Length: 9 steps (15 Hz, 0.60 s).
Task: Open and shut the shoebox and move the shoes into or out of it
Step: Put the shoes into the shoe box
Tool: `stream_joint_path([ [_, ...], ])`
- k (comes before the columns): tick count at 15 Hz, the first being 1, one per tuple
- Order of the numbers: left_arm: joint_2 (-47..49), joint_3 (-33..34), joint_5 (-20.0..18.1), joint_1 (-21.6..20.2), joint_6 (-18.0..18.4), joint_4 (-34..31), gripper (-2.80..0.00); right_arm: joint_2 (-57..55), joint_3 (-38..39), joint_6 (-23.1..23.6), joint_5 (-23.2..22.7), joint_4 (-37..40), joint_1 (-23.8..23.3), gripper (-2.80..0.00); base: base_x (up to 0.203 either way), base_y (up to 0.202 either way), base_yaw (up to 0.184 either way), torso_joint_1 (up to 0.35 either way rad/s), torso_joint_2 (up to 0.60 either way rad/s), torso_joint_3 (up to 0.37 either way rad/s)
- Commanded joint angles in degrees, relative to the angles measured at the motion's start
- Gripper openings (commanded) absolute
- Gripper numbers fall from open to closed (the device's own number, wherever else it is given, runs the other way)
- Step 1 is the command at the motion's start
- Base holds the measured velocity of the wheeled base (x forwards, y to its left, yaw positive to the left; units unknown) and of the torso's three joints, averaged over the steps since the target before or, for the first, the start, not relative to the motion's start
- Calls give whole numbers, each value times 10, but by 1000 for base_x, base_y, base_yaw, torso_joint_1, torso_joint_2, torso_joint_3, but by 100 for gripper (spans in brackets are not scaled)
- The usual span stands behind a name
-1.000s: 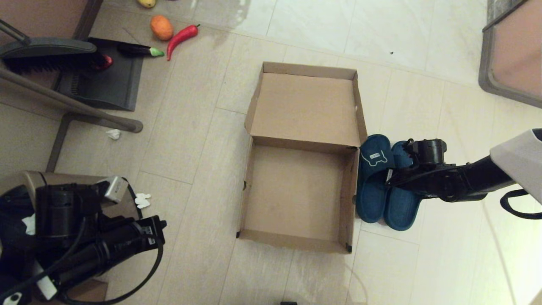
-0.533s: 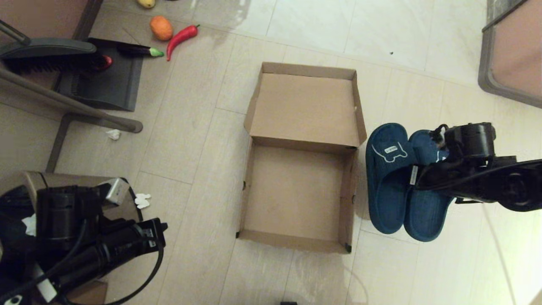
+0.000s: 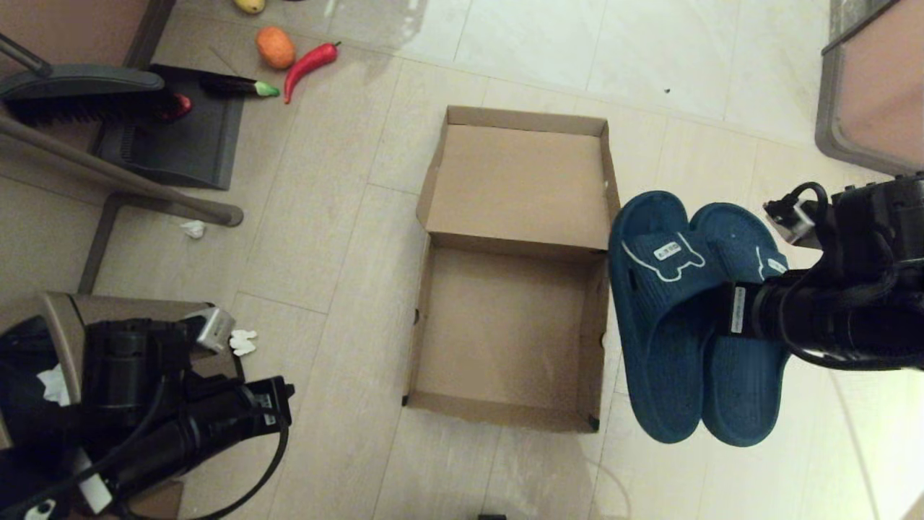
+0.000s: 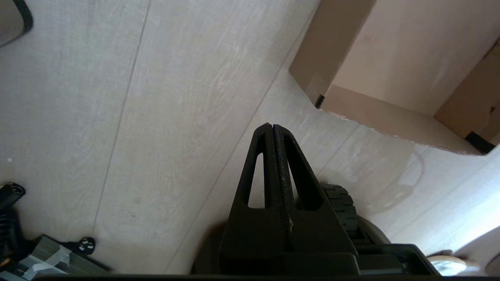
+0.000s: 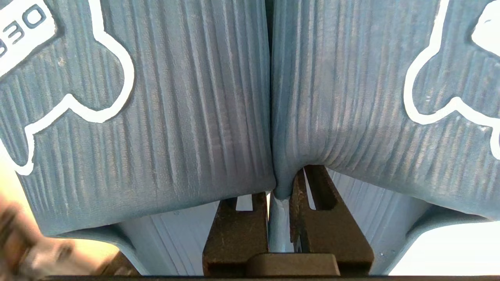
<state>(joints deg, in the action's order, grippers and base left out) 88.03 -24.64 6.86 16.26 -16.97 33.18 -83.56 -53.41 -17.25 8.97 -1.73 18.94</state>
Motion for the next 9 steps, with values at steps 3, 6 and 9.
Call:
stream_joint_path([
  [3,11,-16,2,1,17,2,-280,-46,-11,-38,69,2,131,-280,0,0,0,0,0,0],
  [6,4,-10,5,0,17,2,-280,-170,-66,-95,169,-23,192,-280,0,0,0,0,0,0],
  [9,5,-13,5,0,18,2,-280,-265,-132,-155,222,-31,243,-280,0,0,0,0,0,0],
])
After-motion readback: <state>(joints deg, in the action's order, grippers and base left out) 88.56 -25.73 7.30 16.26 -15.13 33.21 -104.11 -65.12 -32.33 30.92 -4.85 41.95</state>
